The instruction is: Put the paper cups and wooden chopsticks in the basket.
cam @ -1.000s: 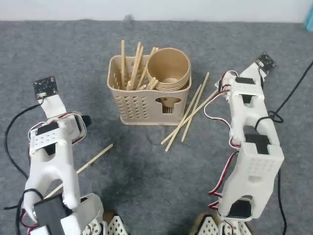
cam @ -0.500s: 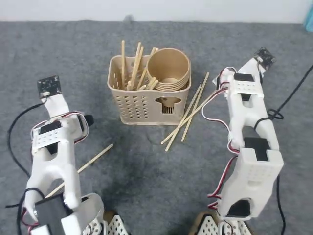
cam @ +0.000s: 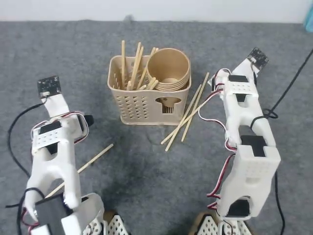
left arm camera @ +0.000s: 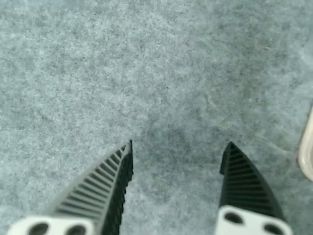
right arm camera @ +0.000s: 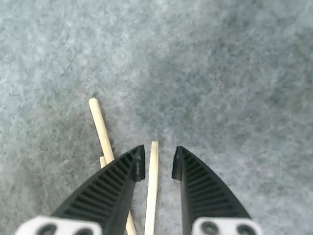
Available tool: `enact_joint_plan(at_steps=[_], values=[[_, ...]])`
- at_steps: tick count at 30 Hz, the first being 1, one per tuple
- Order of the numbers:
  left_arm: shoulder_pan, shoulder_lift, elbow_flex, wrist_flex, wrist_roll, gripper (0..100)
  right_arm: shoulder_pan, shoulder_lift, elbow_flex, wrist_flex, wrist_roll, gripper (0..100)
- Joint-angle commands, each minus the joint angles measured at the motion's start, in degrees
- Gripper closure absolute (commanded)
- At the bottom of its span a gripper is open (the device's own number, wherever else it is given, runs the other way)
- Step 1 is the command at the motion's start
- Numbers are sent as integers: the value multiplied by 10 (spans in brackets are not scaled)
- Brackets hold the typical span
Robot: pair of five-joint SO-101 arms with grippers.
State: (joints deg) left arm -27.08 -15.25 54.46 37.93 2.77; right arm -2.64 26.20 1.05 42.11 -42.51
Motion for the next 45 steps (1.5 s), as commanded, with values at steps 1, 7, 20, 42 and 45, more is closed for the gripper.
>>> enact_joint_plan(at_steps=[1, 7, 20, 42, 45], values=[[4, -3, -22, -7, -4, 721, -1, -13, -30, -13, -6, 887], [4, -3, -21, -6, -4, 721, 0, -7, -30, -13, -6, 887], [3, -3, -21, -6, -4, 721, -4, 11, -29, -12, -6, 935], [2, -3, -21, -8, -4, 721, 7, -75, -29, 103, -5, 991], [3, -3, -21, -8, -4, 721, 13, -116, -28, 134, -2, 991]])
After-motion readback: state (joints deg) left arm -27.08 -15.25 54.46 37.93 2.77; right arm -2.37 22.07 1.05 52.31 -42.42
